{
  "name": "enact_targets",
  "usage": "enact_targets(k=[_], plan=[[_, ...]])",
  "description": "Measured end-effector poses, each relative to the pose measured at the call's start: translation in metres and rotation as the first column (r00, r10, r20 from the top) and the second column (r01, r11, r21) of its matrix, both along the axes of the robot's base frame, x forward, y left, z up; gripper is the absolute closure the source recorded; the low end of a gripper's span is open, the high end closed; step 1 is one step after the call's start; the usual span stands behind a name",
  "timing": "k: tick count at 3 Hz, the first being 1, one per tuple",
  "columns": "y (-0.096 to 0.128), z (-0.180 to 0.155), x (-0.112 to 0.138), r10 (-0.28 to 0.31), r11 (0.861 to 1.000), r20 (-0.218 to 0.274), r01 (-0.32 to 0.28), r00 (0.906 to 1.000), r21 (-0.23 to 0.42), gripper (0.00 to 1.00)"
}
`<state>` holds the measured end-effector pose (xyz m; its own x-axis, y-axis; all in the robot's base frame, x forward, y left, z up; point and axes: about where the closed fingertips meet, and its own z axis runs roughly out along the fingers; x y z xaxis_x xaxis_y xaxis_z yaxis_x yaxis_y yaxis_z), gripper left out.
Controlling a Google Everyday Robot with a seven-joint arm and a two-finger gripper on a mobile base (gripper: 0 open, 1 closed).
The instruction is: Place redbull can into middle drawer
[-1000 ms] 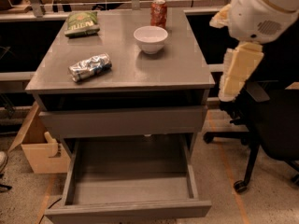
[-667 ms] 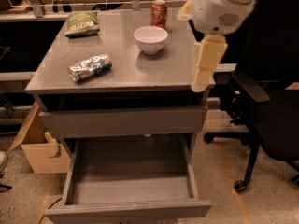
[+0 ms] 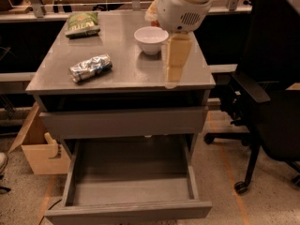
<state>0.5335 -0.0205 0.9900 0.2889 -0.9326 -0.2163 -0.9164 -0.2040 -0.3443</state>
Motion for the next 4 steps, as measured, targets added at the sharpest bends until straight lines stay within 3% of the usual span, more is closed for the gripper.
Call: enact_targets(k=[1,2,4], plan=[[0.011,-0.008,0.01,0.011,1.0,-0.013,-0.011,0.9999,0.005,0.0],[0.041,-0.028,0.043,0.079,0.997,-0.037,-0.08,0.9962,-0.002,0.0],[0.101,-0.07,0.11,0.191,0.981,-0.085,-0.192,0.9779,-0.01,0.0]])
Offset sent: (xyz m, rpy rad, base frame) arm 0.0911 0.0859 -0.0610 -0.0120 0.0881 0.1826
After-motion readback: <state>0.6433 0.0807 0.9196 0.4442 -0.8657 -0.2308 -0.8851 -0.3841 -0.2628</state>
